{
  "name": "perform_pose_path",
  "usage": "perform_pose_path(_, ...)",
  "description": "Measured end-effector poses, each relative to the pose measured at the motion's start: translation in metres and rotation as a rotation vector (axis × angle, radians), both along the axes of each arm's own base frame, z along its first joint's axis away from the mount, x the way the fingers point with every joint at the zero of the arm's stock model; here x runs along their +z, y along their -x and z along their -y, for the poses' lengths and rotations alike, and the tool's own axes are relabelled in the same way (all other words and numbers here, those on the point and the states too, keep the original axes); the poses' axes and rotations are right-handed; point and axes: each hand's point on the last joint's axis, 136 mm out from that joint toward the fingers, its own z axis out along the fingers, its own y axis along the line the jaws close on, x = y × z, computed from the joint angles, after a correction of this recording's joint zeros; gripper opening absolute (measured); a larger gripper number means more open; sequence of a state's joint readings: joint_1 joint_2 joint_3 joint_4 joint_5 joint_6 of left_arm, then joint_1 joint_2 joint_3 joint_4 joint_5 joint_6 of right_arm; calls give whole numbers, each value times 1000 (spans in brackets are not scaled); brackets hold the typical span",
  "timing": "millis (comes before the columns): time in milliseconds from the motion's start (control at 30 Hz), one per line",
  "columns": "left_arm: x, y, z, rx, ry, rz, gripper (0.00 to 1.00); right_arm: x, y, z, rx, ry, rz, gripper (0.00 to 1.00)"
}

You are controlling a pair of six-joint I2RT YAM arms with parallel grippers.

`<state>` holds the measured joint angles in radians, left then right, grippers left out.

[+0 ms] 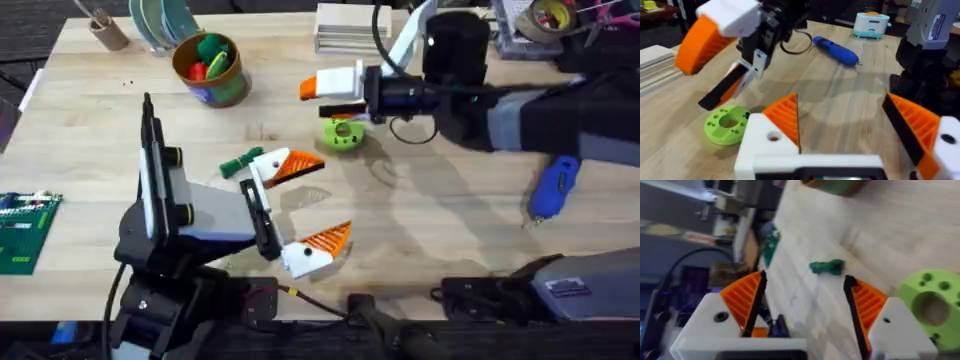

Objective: Pick up the gripper from the table and insert it into the empty holder that is missing its gripper. Then pick up a screw, insert it into the mounting hole, and use the screwdriver to tighten it. Finally, clean up the table by picking up the vegetable and placing it into the bucket.

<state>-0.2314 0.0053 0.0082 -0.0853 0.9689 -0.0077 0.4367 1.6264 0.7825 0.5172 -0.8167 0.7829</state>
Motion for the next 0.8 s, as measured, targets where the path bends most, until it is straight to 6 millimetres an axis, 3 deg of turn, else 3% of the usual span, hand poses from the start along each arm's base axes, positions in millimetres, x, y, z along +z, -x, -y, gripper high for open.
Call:
perform_pose_path(100, 0, 0, 0, -1, 0, 0, 993, -3, -8, 9, -36, 108, 17, 970)
perform_pose_path(367, 0, 1, 0, -4, 0, 0, 993, 22, -14, 43, -93, 459, 248, 974)
perform_pose_path(567, 0, 1, 0, -4, 0, 0, 993, -9, 11, 60, -35, 689, 236, 973)
perform_pose_path(800, 0, 1, 0, -4, 0, 0, 993, -36, 9, 67, -15, 784, 209, 975)
